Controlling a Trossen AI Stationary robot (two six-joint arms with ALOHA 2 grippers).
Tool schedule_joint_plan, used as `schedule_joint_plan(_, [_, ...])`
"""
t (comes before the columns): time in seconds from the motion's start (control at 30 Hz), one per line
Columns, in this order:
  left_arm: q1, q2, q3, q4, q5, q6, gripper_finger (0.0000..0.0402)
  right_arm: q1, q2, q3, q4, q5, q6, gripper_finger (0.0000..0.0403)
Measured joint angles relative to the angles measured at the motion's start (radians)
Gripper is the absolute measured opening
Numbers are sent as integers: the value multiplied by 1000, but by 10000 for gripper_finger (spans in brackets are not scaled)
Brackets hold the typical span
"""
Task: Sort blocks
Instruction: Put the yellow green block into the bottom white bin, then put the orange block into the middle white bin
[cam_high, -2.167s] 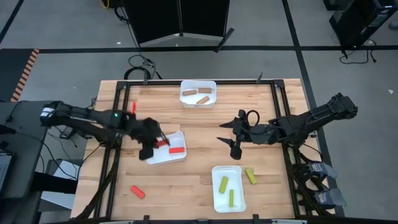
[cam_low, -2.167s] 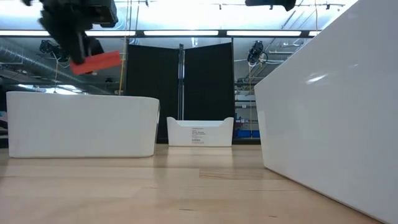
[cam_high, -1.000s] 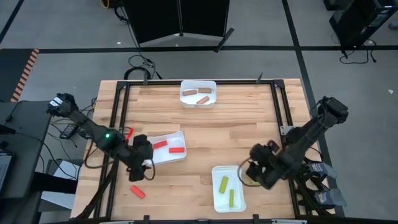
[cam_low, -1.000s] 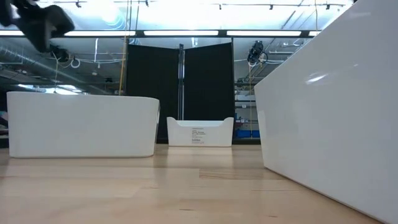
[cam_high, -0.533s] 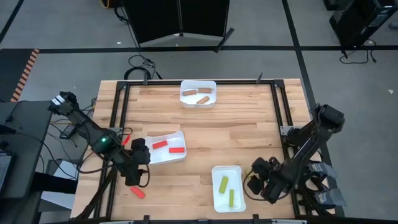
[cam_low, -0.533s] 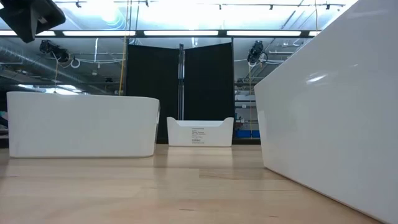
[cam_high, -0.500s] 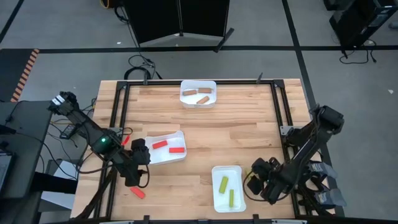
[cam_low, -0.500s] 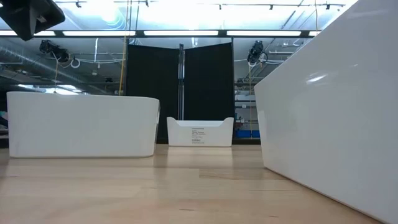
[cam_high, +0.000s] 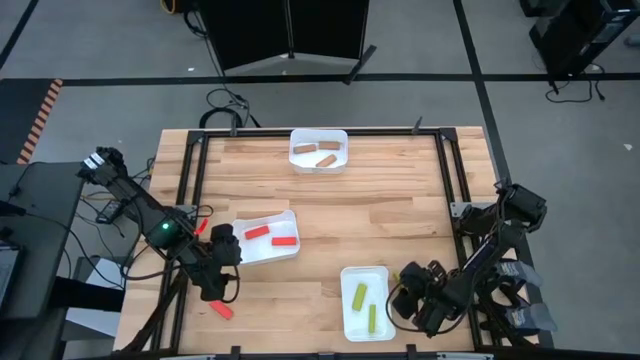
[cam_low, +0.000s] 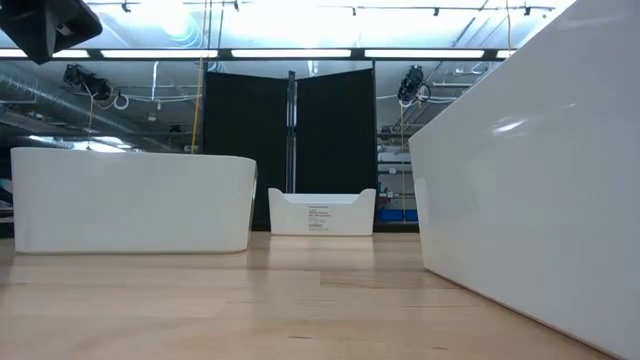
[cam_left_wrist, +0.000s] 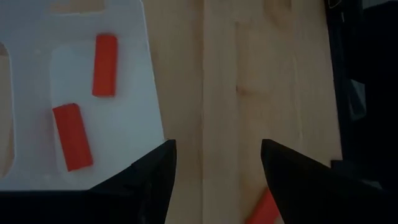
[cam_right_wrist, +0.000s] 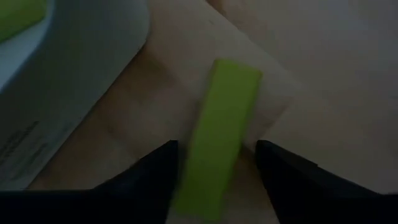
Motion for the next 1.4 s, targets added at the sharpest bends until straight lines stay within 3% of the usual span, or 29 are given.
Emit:
schedule_joint_plan(0.2, [-1, 0, 0, -1, 43, -31, 241, -1, -25, -7, -39, 2, 6, 113])
schedule_joint_plan(0.47, [-1, 0, 0, 0, 51, -32, 241, 26, -56, -17, -121, 59, 44, 116])
schedule_joint_plan(0.67, [-1, 0, 0, 0, 57, -52, 241, 58, -204, -16, -189, 290, 62, 116])
schedule_joint_plan(0.77, [-1, 3, 0, 4, 56, -57, 241, 63, -284, -8, -81, 469, -122, 116])
schedule_joint_plan(0.87, [-1, 22, 0, 12, 56, -53, 241, 37, -320, 0, 196, 514, -514, 116])
schedule_joint_plan(0.97, [-1, 41, 0, 12, 56, -48, 241, -20, -309, 2, 466, 425, -830, 116])
schedule_joint_plan(1.13, [-1, 62, 0, 12, 56, -48, 241, -111, -226, 1, 529, 221, -881, 116])
schedule_joint_plan(1.2, [-1, 68, 0, 9, 80, -64, 241, -126, -203, 1, 508, 190, -855, 145])
schedule_joint_plan(1.27, [-1, 73, 0, -5, 127, -85, 241, -131, -198, 1, 487, 189, -838, 199])
schedule_joint_plan(1.4, [-10, 102, 0, -15, 245, -114, 241, -131, -236, 1, 488, 247, -864, 288])
